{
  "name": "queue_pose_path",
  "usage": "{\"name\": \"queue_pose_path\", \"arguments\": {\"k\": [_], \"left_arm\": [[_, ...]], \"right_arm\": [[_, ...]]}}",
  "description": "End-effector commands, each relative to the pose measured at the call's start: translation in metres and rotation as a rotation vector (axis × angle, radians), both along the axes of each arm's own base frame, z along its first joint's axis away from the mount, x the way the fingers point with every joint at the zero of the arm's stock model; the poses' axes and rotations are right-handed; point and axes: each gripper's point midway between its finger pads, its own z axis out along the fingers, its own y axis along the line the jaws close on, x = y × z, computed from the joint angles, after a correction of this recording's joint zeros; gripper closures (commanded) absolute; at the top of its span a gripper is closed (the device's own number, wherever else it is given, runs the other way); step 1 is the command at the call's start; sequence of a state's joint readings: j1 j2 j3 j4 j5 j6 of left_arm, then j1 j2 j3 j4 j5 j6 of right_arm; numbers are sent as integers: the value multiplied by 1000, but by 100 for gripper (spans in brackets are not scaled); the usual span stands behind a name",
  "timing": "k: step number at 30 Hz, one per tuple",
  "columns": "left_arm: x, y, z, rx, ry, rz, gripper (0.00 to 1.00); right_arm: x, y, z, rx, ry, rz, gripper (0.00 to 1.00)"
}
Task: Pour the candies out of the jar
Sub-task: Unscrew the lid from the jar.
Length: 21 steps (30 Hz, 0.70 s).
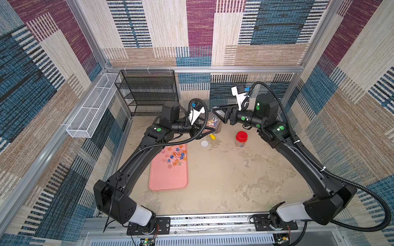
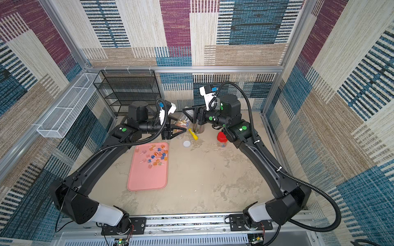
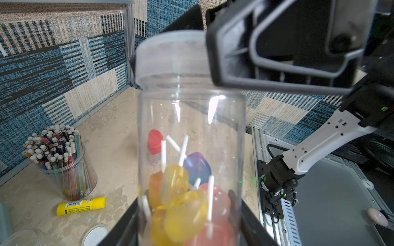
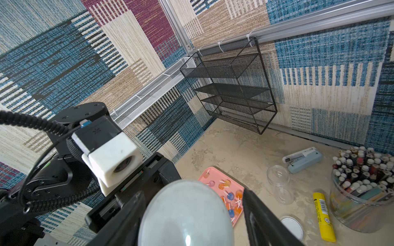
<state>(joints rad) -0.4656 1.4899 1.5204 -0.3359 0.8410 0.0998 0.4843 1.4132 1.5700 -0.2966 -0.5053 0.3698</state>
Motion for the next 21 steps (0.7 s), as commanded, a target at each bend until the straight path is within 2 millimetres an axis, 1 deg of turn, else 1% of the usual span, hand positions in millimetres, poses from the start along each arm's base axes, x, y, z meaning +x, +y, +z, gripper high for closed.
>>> {"name": "queue_pose_path", "arguments": {"k": [1, 8, 12, 13, 18, 21], "left_arm": [[-2, -1, 5, -12, -3, -14, 100], [-2, -1, 3, -9, -1, -13, 100], [-3, -1, 2, -7, -2, -15, 100], [-3, 0, 2, -7, -3, -14, 100], [-4, 0, 1, -5, -3, -14, 100], [-4, 1, -1, -1, -5, -10, 100]], "right_arm": [[1, -1, 6, -2, -26, -14, 29], [0, -4, 13, 14, -41, -28, 35], [-2, -4, 16, 25, -45, -26, 44], [-2, -4, 15, 25, -42, -20, 46], [-5, -1, 16, 28, -41, 5, 45], [-5, -6, 22, 31, -54, -2, 46]]}}
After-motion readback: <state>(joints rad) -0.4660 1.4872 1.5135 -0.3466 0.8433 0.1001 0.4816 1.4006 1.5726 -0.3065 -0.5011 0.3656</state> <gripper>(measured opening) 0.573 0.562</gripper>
